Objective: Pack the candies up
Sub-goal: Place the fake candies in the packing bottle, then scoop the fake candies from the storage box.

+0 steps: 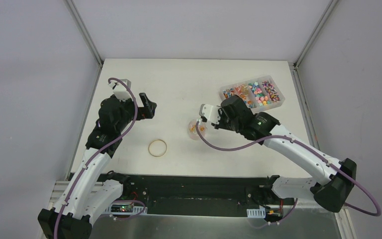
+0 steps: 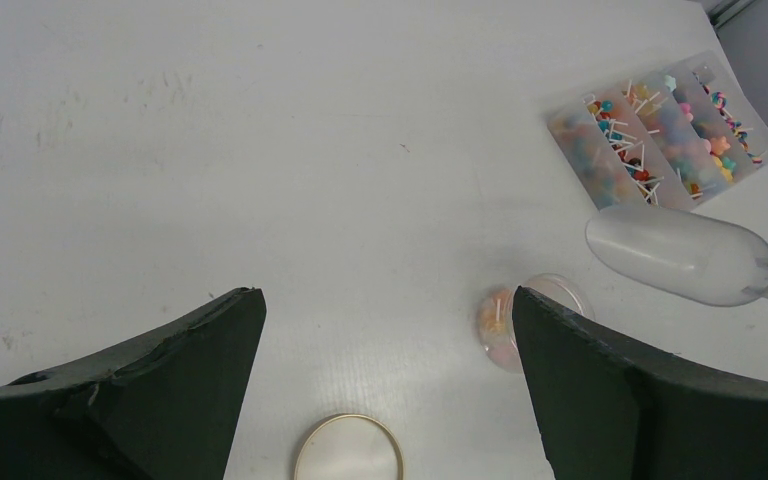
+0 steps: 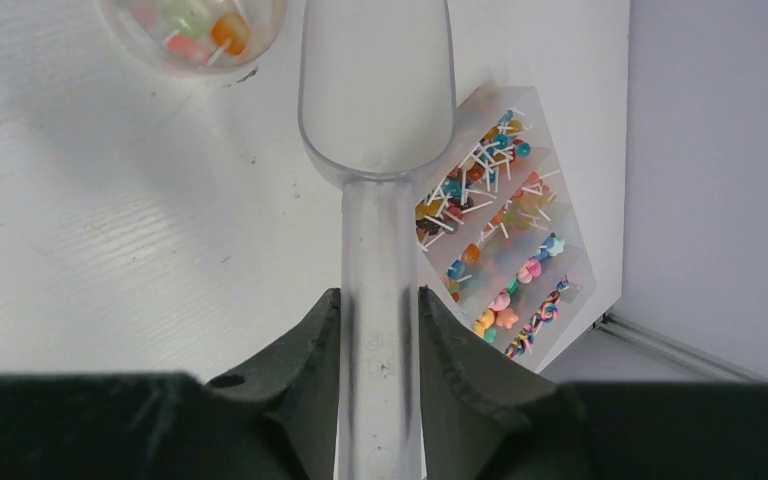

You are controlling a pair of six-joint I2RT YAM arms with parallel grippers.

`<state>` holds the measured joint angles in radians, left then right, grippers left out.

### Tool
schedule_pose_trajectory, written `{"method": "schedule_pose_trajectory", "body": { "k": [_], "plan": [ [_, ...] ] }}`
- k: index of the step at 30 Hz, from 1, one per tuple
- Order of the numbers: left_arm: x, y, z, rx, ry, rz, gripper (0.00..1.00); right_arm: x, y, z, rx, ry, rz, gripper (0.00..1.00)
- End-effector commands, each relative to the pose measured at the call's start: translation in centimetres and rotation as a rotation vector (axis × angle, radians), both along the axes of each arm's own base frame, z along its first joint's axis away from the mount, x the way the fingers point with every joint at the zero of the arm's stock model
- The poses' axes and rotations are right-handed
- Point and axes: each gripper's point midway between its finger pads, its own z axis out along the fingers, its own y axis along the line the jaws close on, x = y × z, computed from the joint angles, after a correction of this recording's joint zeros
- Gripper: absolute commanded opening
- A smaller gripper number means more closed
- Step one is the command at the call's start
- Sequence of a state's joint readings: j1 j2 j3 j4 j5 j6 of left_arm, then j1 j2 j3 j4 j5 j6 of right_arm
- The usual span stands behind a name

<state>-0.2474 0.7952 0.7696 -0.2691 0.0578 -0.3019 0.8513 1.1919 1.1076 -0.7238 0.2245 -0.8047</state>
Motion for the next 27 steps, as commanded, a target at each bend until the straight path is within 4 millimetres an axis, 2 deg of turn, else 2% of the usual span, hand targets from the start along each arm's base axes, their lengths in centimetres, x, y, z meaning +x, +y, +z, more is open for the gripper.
{"method": "schedule_pose_trajectory", "body": {
  "k": [1, 8, 13, 20, 27],
  "plan": [
    [0.0, -0.1, 0.9, -0.010, -0.036, -0.006, 0.99, 2.7, -0.7, 2.6, 0.079, -0.028, -0.228, 0.00],
    [-0.1, -0.1, 1.0, -0.008, -0.040, -0.007, 0.99, 5.9, -3.5, 3.4, 0.149, 0.036, -0.436, 0.00],
    [-0.1, -0.1, 1.0, -0.009, -0.043, -0.009, 0.99, 7.7, -7.3, 3.4, 0.140, 0.103, -0.609, 0.00],
    [-0.1, -0.1, 1.0, -0.008, -0.042, -0.010, 0.99, 8.8, -11.3, 1.7, 0.116, 0.211, -0.794, 0.00],
    [-0.1, 0.0, 1.1, -0.006, -0.045, -0.007, 0.99, 9.7, -13.3, 1.0, 0.098, 0.268, -0.884, 0.00]
  ]
}}
